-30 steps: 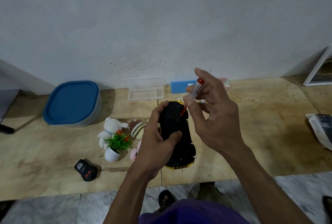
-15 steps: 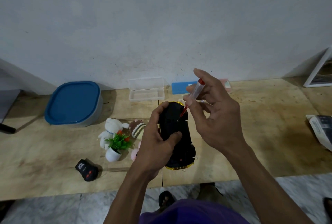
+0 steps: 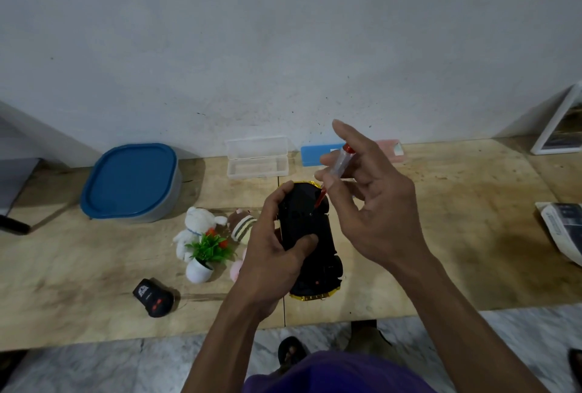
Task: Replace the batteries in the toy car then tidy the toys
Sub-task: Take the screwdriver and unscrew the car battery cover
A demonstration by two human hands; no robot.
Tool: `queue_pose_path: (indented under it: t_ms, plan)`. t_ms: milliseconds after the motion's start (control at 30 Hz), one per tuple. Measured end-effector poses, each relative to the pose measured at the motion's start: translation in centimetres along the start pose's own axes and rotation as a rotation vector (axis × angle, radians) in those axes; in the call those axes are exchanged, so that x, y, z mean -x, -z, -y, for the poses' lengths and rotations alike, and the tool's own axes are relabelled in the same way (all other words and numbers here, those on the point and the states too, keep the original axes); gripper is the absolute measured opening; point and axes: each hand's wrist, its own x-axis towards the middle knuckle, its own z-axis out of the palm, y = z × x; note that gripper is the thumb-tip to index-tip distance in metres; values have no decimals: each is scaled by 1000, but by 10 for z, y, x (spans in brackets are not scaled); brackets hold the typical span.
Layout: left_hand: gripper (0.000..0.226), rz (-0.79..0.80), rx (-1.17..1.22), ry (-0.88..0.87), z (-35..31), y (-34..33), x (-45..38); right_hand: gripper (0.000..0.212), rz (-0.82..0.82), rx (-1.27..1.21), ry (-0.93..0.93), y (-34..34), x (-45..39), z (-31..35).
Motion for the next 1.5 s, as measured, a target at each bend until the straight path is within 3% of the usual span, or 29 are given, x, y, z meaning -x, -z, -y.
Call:
queue_pose_path:
  t_ms: [100,433,567,900,967,1067,1200,1367,1500]
  plan:
    - [77,5,12,-11,0,0,1,57,-62,29,-7,0,0,0]
    - [94,58,69,-1,6,7,8,64,20,-51,-93,-3,1,1]
    - [101,68,77,5,8,8,9,58,86,-120,-113,-4,0,1]
    - [109,86,121,66,14,17,7,45,-21,-263,-266,-4,-4,3]
    - [111,86,113,79,15,18,7,35,-18,-195,-270,-1,-4,3]
    - [111,94,82,71,14,20,8,15,207,63,-262,2,0,-2]
    - [111,127,45,45,8,20,8,19,517,357,-294,-6,9,-8]
    - [112,147,13,49,7,24,6,23,600,559,-295,-13,5,3]
    - [112,149,25,69,13,25,5,19,646,567,-351,-17,1,6]
